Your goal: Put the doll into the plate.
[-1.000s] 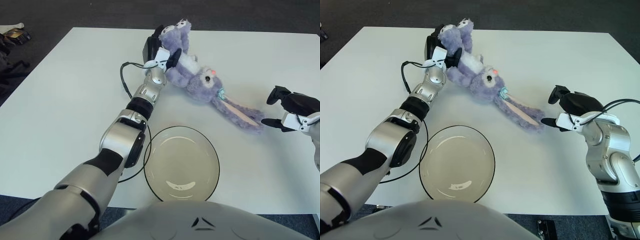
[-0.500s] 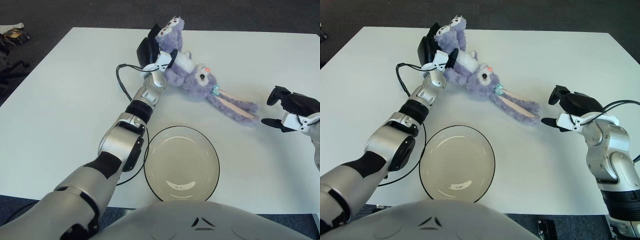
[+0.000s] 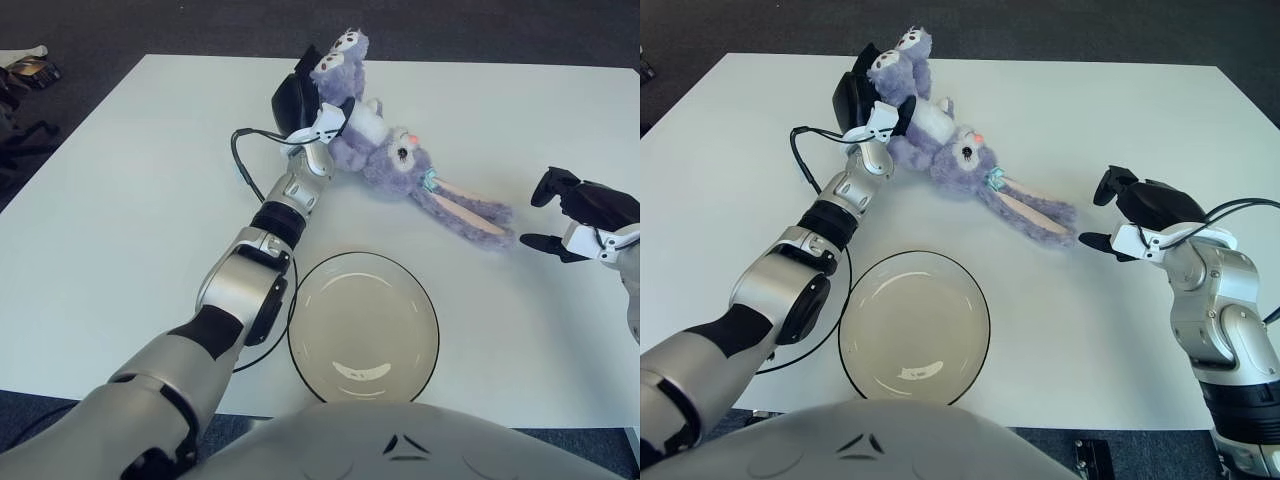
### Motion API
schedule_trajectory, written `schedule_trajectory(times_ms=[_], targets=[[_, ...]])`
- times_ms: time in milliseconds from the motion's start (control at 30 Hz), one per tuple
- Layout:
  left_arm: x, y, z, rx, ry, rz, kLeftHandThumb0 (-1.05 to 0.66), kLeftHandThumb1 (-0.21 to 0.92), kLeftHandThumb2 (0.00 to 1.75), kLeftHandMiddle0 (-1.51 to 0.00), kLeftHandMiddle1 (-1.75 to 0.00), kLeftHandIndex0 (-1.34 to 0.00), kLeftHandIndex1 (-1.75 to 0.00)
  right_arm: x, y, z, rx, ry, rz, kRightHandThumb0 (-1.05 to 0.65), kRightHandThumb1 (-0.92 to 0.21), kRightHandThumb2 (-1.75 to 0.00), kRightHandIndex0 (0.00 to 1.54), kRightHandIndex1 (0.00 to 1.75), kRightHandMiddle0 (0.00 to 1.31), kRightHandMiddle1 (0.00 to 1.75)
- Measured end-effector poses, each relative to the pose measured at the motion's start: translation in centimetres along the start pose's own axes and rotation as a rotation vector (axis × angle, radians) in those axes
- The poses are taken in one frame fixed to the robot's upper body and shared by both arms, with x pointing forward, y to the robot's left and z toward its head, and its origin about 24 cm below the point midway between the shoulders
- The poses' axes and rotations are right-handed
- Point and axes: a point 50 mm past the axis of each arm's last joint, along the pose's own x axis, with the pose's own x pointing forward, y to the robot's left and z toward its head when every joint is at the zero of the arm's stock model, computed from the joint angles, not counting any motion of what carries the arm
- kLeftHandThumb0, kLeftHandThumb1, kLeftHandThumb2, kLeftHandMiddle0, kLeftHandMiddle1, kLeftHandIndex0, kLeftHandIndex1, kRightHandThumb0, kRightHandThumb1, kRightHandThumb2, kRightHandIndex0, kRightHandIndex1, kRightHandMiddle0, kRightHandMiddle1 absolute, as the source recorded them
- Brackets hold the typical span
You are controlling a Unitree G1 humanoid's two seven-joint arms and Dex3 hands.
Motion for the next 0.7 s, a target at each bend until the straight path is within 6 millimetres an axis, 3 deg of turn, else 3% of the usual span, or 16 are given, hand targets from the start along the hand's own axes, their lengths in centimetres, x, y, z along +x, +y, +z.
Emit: schedule_trajectory(times_ms=[333,367,433,700], targets=[[-0.2,0.0,0.5,-0.021,0.026,-0.023,0.53,0.15,1.52,-0.74,-1.75,-0.81,-1.75,0.2,0.1,-0.1,0.0,0.002,0.004,-0.74,-0.67,-0.73,0.21,1.2,0.0,1.52],[-0.2,-0.1,0.6,-0.027,0.028,-0.028,0.34,0.12,1.52,-0.78,-1.67,-0.73,-1.75,0.2,0.1,-0.1,-0.001,0.0,0.003,-0.74,-0.67,-0.73,0.21,1.2,0.0,1.53],[-0.3,0.0,0.8,-0.042,0.027,-0.041,0.14,0.11,1.51,-0.81,-1.6,-0.64,-1.75,0.3,0.0,-0.1,-0.003,-0.005,0.001,-0.74,-0.66,-0.73,0.21,1.2,0.0,1.53],[-0.5,0.2,1.1,-0.082,0.033,-0.111,0.0,0.27,1.32,-0.66,-1.59,-0.48,-1.75,0.5,-0.2,0.0,-0.003,-0.014,-0.009,-0.74,-0.64,-0.74,0.2,1.18,0.0,1.48]])
